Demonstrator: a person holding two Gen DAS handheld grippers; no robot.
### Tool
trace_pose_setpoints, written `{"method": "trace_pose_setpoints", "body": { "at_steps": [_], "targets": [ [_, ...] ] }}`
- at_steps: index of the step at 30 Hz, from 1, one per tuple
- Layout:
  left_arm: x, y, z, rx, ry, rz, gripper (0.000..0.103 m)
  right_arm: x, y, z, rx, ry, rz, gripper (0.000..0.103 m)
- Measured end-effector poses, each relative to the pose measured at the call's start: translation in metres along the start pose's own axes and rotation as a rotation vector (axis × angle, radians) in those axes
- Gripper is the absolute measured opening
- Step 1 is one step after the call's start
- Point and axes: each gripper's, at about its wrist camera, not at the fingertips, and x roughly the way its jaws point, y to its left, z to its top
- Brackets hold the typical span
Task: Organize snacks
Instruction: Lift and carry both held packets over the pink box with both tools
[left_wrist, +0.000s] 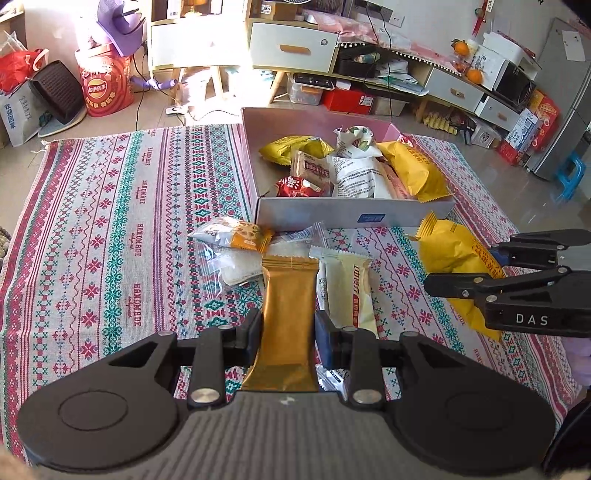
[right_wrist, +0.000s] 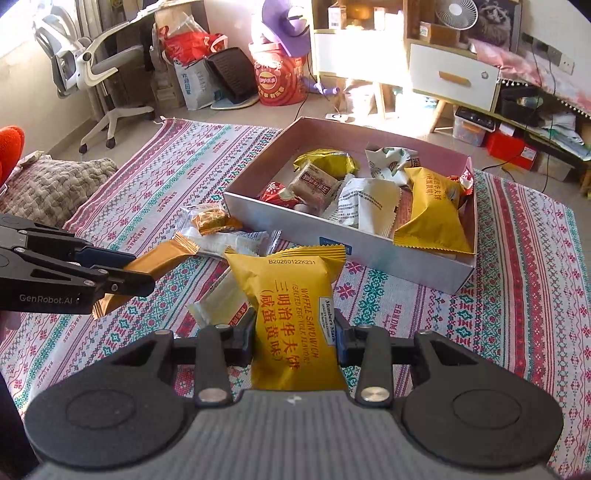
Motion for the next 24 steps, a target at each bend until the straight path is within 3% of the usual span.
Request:
{"method": "trace_pose_setpoints", "body": {
  "at_steps": [12,24],
  "targets": [
    [0.019,-0.018,0.053,0.002,-0.076,0.001,0.037,0.003,-0.027,0.040,0.109,-0.072,-0.014,0.036],
    [0.065,-0.020,0.101,-0.024,-0.128,0.017,0.037,0.039,-0.049,0.080,0.165,-0.100,-0.076,0.036]
  ]
}}
